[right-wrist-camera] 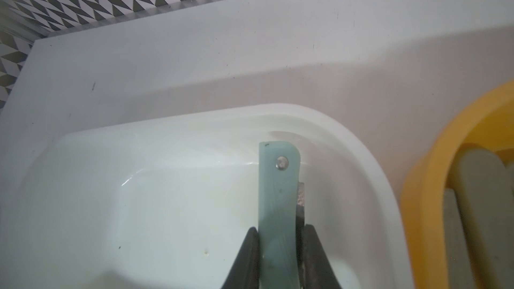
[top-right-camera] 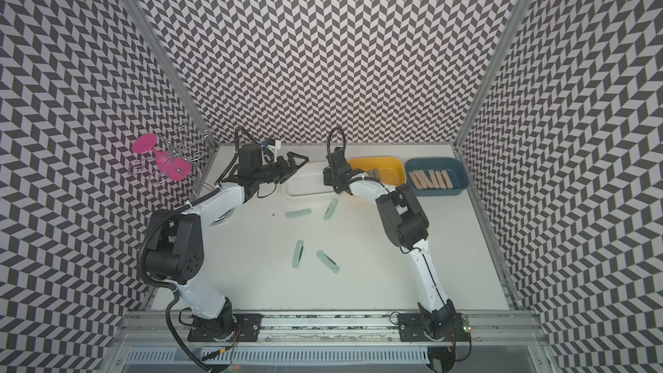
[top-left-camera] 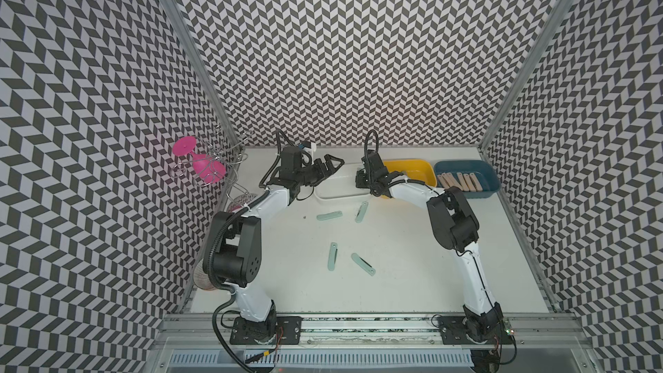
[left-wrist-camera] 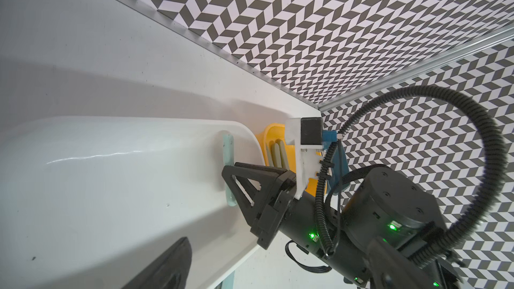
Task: Place the fruit knives into the storage box by color
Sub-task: Place the fruit knife in the storage box.
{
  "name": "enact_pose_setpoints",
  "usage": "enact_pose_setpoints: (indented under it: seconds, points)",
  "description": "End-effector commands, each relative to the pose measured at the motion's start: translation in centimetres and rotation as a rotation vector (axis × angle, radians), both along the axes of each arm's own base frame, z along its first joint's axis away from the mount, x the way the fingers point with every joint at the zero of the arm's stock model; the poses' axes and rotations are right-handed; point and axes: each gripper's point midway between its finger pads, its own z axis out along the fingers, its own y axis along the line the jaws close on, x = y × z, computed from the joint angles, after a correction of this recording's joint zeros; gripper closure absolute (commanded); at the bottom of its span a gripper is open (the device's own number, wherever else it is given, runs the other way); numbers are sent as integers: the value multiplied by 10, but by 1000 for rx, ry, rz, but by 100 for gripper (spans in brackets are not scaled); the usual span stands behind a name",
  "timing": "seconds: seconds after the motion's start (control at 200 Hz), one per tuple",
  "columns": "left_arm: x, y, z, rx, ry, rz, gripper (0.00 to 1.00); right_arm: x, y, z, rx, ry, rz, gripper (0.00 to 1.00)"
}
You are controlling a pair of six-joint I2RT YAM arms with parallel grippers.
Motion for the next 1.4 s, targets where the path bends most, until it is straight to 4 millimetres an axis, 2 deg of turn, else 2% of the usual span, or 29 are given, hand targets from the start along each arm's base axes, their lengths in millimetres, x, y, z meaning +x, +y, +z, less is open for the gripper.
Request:
enact_pose_setpoints:
  seconds: [0.0,0.11,0.23,0.461,0.626,0.726,0.896,1.067,1.222,1.397]
  points:
    - [0,-1,18,-5,-47,-13,0,8,4,-10,4,1,-15,78]
    - [-1,0,21,-6,-52,-13,0,9,5,-15,-2,12,-10,74]
    - [-2,0,24,-6,-56,-14,0,10,8,-8,-2,7,7,71]
    - [-11,2,41,-9,-78,-12,0,10,13,34,8,-47,56,63]
    - [-26,7,55,-4,-101,-2,0,-8,20,71,38,-52,129,63]
    - [-39,11,57,-2,-101,4,0,-32,25,101,49,-105,172,62]
    - [-65,20,52,12,-89,26,0,-91,26,121,49,-137,251,59]
    - [-94,25,37,29,-58,29,0,-162,15,99,6,-113,333,51]
    - [-122,22,24,38,-33,14,0,-221,1,60,-25,-54,392,45]
    - [-153,16,5,41,8,-9,0,-276,-3,22,-100,-4,468,39]
